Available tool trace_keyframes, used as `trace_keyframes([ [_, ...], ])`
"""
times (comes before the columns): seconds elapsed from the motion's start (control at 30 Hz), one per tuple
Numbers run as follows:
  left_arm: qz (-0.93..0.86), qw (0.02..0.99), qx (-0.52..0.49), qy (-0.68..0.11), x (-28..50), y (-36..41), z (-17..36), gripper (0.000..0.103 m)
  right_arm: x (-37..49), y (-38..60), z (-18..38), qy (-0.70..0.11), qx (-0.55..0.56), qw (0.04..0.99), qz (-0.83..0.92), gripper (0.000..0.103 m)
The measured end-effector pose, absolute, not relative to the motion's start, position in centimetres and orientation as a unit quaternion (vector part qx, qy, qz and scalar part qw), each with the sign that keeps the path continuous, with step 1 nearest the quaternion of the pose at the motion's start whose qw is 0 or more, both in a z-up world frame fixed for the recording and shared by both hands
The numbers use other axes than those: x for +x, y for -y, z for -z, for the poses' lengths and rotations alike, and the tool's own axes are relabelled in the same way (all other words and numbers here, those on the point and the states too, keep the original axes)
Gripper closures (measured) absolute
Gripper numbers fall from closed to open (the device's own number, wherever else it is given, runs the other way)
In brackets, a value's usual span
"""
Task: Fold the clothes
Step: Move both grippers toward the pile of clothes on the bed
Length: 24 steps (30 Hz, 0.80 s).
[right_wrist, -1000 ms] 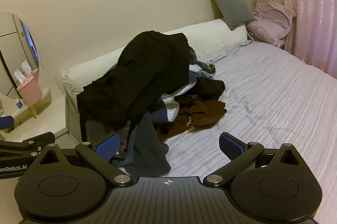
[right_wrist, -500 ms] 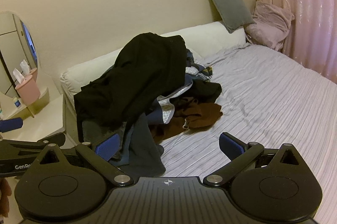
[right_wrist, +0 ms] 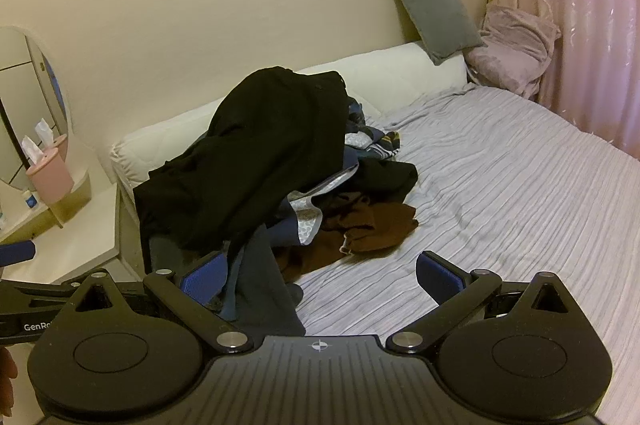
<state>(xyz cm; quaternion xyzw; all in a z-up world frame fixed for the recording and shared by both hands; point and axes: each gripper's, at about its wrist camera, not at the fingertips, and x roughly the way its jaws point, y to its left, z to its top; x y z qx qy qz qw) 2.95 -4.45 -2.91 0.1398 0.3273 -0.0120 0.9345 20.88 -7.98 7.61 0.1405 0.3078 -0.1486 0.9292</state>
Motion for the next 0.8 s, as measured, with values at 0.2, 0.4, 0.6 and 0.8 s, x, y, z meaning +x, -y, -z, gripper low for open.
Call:
trace_keyframes([
  [0.2,0.002,0.933,0.141,-0.332,2.8,5.2,3.2,0.0,21.3,8.7,-7.5,-0.311,0.138,0.931,0.132,0.0],
  [0.4,-0.004,0.93,0.147,-0.336,2.8,5.8,3.3,0.0,21.5,9.6,-7.4,-0.309,0.143,0.932,0.12,0.0],
  [0.6,-0.009,0.931,0.145,-0.335,3.0,6.0,3.1,0.0,21.7,10.6,-7.2,-0.308,0.148,0.933,0.11,0.0],
  [0.8,0.0,0.934,0.142,-0.327,4.9,5.1,3.2,0.0,23.4,11.8,-6.9,-0.303,0.138,0.938,0.094,0.0],
])
